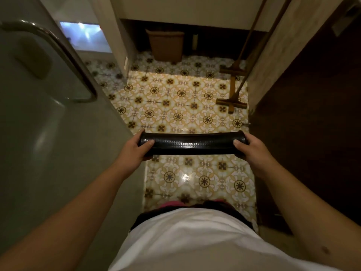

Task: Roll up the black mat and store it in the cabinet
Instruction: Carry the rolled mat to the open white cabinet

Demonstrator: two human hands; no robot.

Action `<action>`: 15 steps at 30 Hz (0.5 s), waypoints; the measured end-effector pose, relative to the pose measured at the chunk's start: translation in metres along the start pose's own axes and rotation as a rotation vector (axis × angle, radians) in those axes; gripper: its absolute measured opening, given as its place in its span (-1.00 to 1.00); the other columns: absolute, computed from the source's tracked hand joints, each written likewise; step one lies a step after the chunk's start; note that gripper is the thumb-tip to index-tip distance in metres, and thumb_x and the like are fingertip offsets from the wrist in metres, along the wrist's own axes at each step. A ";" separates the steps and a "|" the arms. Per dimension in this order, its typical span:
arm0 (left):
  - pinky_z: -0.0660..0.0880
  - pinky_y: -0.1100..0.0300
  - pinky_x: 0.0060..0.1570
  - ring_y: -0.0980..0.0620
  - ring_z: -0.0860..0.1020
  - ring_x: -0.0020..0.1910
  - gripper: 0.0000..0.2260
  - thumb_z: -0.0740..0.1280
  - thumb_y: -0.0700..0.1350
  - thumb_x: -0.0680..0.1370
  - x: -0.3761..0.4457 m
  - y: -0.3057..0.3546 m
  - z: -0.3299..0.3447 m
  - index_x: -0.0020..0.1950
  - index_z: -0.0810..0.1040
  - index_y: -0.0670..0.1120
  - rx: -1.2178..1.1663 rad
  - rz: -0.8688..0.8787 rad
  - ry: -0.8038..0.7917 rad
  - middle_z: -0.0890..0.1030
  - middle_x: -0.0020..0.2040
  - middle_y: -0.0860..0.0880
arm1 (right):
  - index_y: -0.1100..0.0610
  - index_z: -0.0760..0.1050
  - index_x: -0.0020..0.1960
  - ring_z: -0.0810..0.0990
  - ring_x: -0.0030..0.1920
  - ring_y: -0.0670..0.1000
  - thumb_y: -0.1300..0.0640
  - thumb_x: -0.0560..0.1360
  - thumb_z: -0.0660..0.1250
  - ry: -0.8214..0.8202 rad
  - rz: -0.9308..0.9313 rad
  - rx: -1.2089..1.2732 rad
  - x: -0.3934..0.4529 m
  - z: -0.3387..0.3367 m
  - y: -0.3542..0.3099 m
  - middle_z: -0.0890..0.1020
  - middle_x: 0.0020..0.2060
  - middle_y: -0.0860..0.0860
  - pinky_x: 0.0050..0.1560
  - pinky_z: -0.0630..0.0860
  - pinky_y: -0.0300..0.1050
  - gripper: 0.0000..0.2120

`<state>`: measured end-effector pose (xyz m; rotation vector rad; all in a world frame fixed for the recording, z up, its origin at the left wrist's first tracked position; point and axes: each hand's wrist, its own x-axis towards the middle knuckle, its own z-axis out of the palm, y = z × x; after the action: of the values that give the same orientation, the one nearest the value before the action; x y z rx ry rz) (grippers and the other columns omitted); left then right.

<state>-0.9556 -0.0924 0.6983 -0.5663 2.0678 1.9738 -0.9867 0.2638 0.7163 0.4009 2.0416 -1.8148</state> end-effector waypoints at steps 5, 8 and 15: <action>0.60 0.13 -0.13 0.01 0.58 0.05 -0.51 0.33 -0.12 0.57 0.057 0.024 -0.022 0.47 0.30 -0.12 0.010 -0.007 0.017 0.47 0.27 -0.15 | 0.08 0.44 0.36 0.63 0.09 0.04 0.17 0.57 0.30 -0.013 0.003 -0.035 0.064 0.022 -0.033 0.62 0.15 0.07 -0.05 0.55 -0.16 -0.64; 0.59 0.10 -0.12 0.00 0.57 0.04 -0.51 0.32 -0.13 0.58 0.087 0.038 -0.026 0.48 0.27 -0.14 -0.005 -0.036 0.032 0.47 0.27 -0.16 | -0.02 0.45 0.32 0.65 0.07 0.00 0.15 0.57 0.30 -0.023 -0.002 -0.029 0.104 0.030 -0.049 0.63 0.12 -0.03 -0.01 0.55 -0.13 -0.67; 0.60 0.16 -0.17 0.00 0.59 0.01 -0.52 0.33 -0.12 0.57 0.165 0.058 -0.015 0.45 0.30 -0.20 -0.004 -0.058 0.116 0.50 0.26 -0.21 | 0.03 0.18 0.52 0.55 0.10 -0.13 0.12 0.58 0.29 -0.077 -0.002 -0.089 0.214 0.025 -0.080 0.47 0.25 -0.12 0.09 0.52 -0.10 -0.44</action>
<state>-1.1269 -0.1259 0.6829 -0.7498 2.0896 1.9558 -1.2108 0.2211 0.6863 0.2989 2.0614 -1.7066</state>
